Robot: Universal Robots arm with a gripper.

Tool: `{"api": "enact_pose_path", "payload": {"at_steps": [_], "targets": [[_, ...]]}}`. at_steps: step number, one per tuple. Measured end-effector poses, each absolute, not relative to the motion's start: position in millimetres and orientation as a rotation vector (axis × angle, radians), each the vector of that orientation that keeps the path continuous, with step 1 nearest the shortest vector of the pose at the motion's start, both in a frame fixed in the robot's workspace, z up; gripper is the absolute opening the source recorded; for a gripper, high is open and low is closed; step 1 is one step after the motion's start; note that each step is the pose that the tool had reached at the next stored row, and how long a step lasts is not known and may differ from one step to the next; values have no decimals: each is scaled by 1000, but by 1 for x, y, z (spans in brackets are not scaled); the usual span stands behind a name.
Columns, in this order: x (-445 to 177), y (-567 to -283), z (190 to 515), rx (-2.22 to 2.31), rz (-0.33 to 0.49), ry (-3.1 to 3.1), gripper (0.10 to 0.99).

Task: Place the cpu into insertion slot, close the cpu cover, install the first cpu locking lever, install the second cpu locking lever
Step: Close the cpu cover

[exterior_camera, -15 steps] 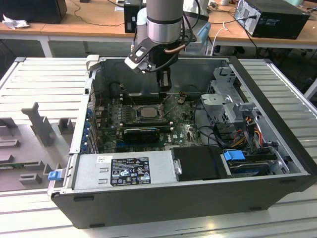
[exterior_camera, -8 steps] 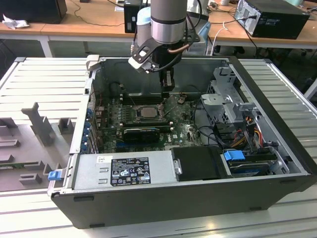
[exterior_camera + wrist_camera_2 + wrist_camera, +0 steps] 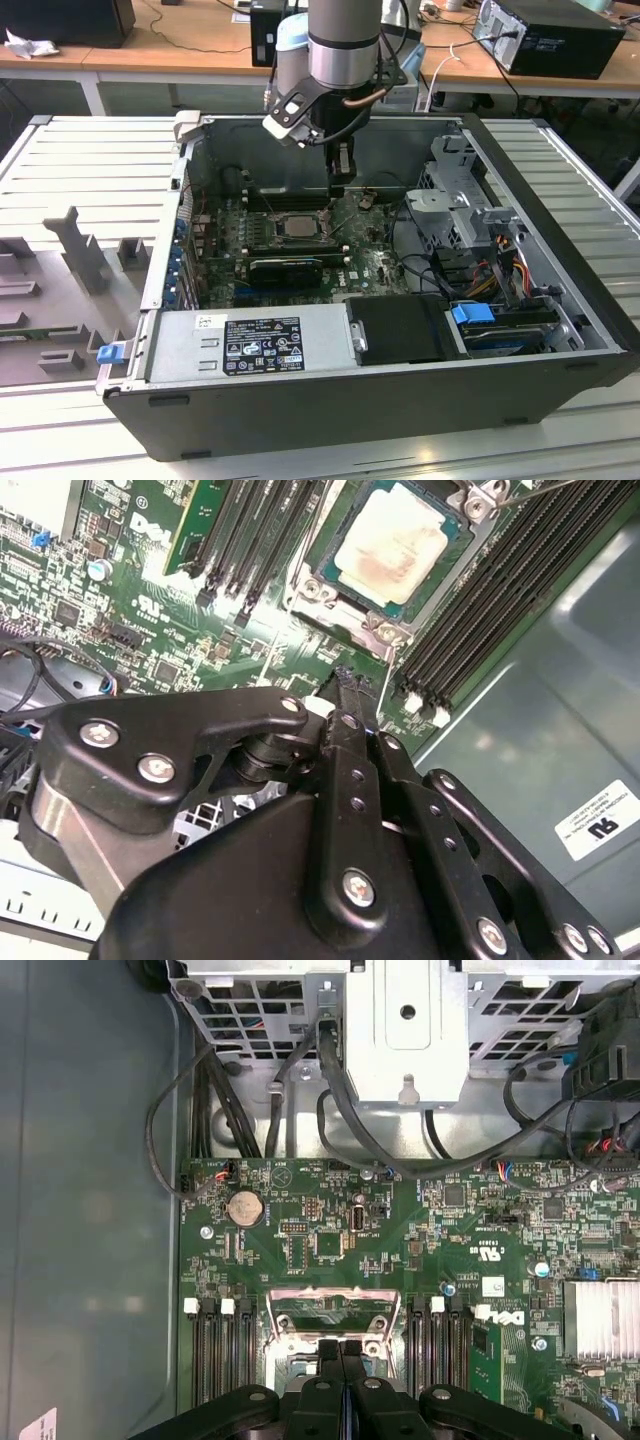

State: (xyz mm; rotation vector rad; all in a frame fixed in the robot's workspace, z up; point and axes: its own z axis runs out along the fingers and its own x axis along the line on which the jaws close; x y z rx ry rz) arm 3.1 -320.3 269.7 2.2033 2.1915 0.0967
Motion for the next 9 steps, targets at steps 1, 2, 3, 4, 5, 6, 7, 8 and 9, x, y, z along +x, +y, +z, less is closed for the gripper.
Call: {"api": "enact_pose_path", "payload": {"at_steps": [1,2,3,4,5,6,7,8,9], "targets": [[4,-320,270,2203,97,2192,106],[4,-320,270,2203,97,2192,106],[5,-320,270,2203,97,2192,106],[6,-320,270,2203,97,2192,106],[6,-320,270,2203,97,2192,106],[7,-320,270,2203,97,2192,106],[8,-320,270,2203,97,2192,106],[9,-320,270,2203,97,2192,106],[9,-320,270,2203,97,2192,106]]}}
